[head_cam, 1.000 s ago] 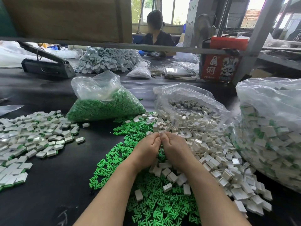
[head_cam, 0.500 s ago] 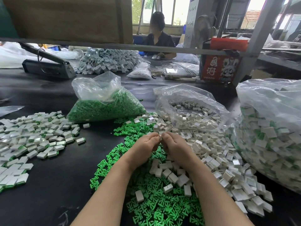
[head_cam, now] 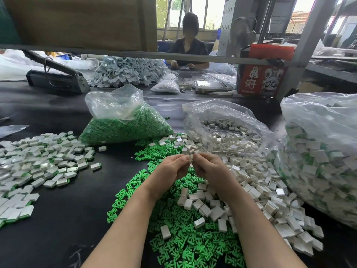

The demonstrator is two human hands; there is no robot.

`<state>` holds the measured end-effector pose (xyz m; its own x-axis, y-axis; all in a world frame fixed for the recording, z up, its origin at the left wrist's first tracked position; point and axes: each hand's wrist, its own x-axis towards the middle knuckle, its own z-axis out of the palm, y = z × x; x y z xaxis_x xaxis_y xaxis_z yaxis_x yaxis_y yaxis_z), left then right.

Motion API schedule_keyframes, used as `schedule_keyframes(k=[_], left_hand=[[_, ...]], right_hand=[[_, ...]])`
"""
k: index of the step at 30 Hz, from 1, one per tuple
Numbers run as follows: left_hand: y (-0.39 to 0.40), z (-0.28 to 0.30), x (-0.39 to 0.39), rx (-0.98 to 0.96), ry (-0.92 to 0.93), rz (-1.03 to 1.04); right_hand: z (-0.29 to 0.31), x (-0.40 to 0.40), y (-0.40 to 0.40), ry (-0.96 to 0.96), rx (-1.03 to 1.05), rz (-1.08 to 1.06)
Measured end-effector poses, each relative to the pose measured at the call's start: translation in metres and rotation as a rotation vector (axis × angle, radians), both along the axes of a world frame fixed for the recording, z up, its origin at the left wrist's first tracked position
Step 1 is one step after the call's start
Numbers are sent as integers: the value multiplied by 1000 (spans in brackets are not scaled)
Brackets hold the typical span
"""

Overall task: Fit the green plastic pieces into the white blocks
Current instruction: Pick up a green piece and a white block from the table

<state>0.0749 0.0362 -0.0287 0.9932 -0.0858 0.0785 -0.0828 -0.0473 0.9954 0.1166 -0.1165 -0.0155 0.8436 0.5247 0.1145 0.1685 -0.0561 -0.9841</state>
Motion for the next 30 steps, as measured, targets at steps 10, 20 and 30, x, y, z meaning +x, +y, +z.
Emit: schedule_keyframes(k=[10,20,30], left_hand=[[-11,-5,5,82,-47,133],[-16,-5,4,140,-26,150],[-16,-3,4,182,-1,144]], right_hand=[[-11,-3,16,-169,-215,-162],[-16,-2,20,-299,-348,-208],[-20,-2,19,-234,-341,-220]])
